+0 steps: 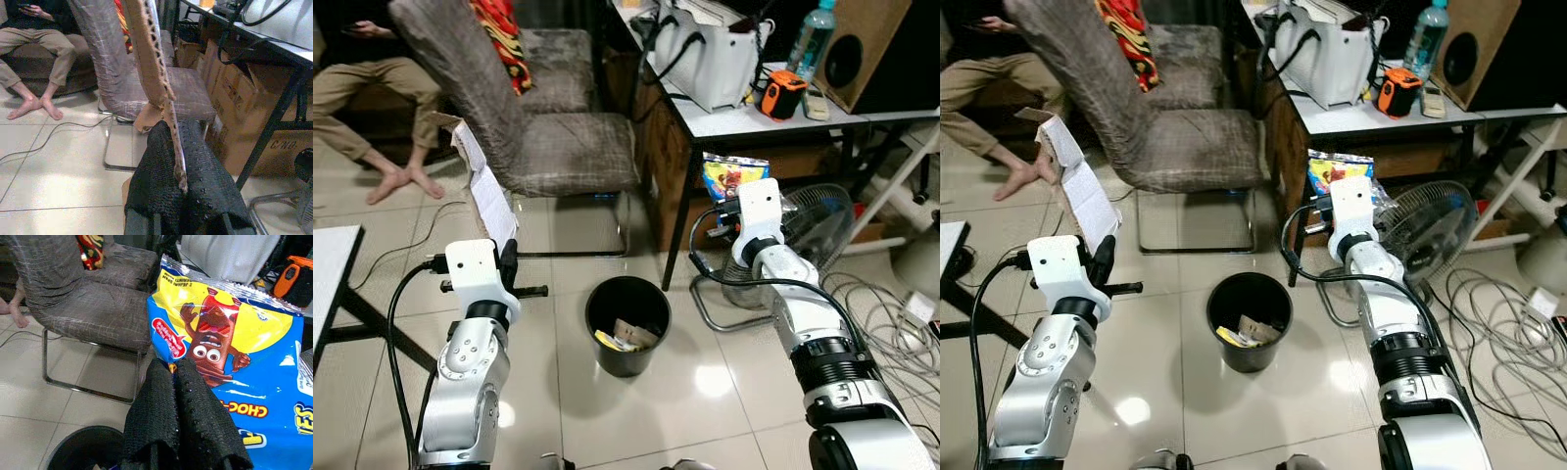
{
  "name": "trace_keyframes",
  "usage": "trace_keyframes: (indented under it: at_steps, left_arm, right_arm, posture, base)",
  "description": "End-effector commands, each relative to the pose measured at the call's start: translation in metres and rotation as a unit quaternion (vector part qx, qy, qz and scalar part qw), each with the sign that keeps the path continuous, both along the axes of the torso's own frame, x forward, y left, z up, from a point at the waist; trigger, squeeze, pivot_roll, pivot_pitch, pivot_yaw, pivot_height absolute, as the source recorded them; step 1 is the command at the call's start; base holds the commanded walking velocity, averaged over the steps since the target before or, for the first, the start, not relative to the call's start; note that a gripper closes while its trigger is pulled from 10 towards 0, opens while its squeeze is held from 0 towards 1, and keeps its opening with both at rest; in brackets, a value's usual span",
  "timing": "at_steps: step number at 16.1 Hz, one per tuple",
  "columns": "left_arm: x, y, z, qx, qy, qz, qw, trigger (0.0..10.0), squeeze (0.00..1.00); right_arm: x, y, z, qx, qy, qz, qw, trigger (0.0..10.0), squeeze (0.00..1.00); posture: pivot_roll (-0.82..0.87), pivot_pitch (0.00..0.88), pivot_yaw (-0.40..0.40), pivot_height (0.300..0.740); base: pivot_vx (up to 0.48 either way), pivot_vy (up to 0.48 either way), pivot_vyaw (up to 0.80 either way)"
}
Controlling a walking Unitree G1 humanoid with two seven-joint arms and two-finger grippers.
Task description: Picking trash to rubbish bin
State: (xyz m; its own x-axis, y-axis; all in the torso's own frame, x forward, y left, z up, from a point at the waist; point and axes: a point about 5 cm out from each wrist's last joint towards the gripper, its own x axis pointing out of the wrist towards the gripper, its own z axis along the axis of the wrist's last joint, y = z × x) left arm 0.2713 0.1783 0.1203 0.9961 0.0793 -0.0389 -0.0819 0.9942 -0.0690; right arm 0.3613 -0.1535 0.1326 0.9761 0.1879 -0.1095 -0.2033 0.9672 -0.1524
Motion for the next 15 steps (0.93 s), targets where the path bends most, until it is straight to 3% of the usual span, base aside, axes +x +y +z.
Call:
trace_keyframes:
  at_steps: [1,5,9,15]
  left_arm:
    - [-0.0008,0.0019,-0.0027,0.001,0.008,0.006,1.0,10.0,0.0]
    - [-0.0013,0.0017,-0.0023,-0.002,0.006,0.001,1.0,10.0,0.0]
    - [-0.0022,0.0002,-0.0021,-0.007,0.005,-0.008,1.0,10.0,0.0]
    - [-0.0021,-0.0016,-0.0017,-0.006,0.004,-0.018,1.0,10.0,0.0]
  right_arm:
    - [-0.001,-0.0006,0.0014,-0.003,-0.006,0.006,1.0,10.0,0.0]
    - [-0.0012,-0.0001,0.0011,-0.001,-0.006,0.007,1.0,10.0,0.0]
    - [-0.0013,-0.0004,0.0009,0.001,-0.005,0.005,1.0,10.0,0.0]
    - [-0.0015,-0.0013,0.0003,0.0,-0.005,0.001,1.0,10.0,0.0]
  posture:
    - [-0.05,0.106,-0.019,0.74]
    - [-0.05,0.108,-0.019,0.74]
    - [-0.05,0.108,-0.019,0.74]
    - [-0.05,0.106,-0.016,0.74]
  base:
    - [0.0,0.0,0.51]
    - [0.0,0.0,0.6]
    - [0.0,0.0,0.0]
    - [0.233,0.0,0.0]
